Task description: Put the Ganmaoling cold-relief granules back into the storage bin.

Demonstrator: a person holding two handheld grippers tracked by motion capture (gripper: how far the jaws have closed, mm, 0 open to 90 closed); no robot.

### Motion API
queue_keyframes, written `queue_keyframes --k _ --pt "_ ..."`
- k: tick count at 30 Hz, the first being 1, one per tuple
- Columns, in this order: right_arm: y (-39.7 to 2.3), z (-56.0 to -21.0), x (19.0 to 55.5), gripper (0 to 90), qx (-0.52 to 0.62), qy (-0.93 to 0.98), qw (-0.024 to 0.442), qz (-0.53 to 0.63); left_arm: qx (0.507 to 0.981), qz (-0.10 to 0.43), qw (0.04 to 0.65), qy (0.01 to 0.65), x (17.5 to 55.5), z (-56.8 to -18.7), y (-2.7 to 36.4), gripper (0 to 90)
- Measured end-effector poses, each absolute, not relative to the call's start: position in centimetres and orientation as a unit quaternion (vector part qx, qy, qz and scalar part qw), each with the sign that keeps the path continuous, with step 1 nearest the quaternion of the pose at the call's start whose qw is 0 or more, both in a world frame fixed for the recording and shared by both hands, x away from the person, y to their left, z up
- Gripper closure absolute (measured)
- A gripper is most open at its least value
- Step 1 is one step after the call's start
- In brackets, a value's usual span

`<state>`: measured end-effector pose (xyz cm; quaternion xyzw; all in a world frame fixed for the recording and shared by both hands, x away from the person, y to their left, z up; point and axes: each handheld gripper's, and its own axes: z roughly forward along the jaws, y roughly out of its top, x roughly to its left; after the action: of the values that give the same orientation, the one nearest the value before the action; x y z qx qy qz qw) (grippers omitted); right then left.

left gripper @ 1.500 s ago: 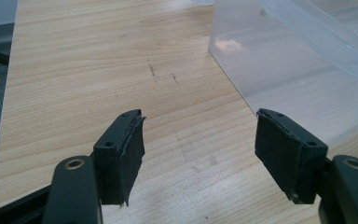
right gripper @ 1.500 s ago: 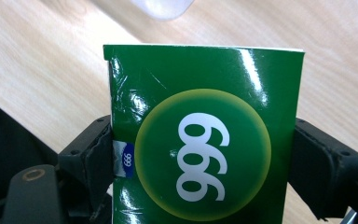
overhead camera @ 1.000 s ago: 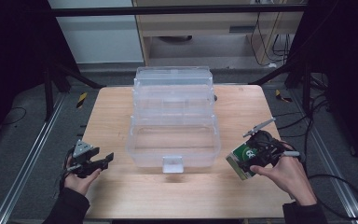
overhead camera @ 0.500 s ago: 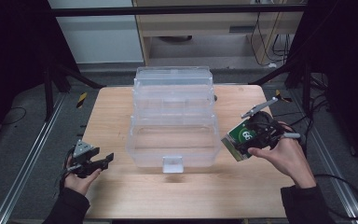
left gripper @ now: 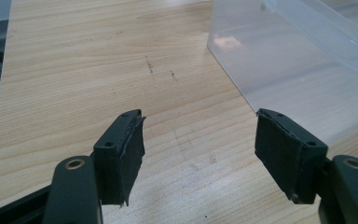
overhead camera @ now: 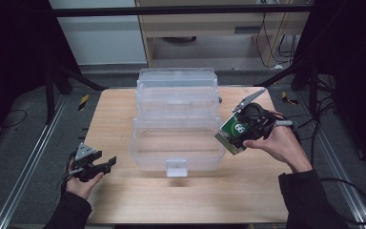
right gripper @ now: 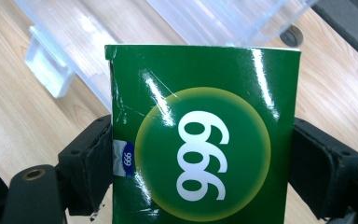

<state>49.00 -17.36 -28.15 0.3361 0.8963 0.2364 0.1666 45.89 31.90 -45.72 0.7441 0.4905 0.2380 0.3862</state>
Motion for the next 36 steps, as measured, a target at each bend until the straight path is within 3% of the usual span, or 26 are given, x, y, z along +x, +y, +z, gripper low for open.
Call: queue_keyframes --k 36 --pt "-12.1 -28.4 54.2 17.7 0.121 0.969 0.107 0.186 0.746 0.234 0.385 0.490 46.0 -45.8 31.9 31.9"
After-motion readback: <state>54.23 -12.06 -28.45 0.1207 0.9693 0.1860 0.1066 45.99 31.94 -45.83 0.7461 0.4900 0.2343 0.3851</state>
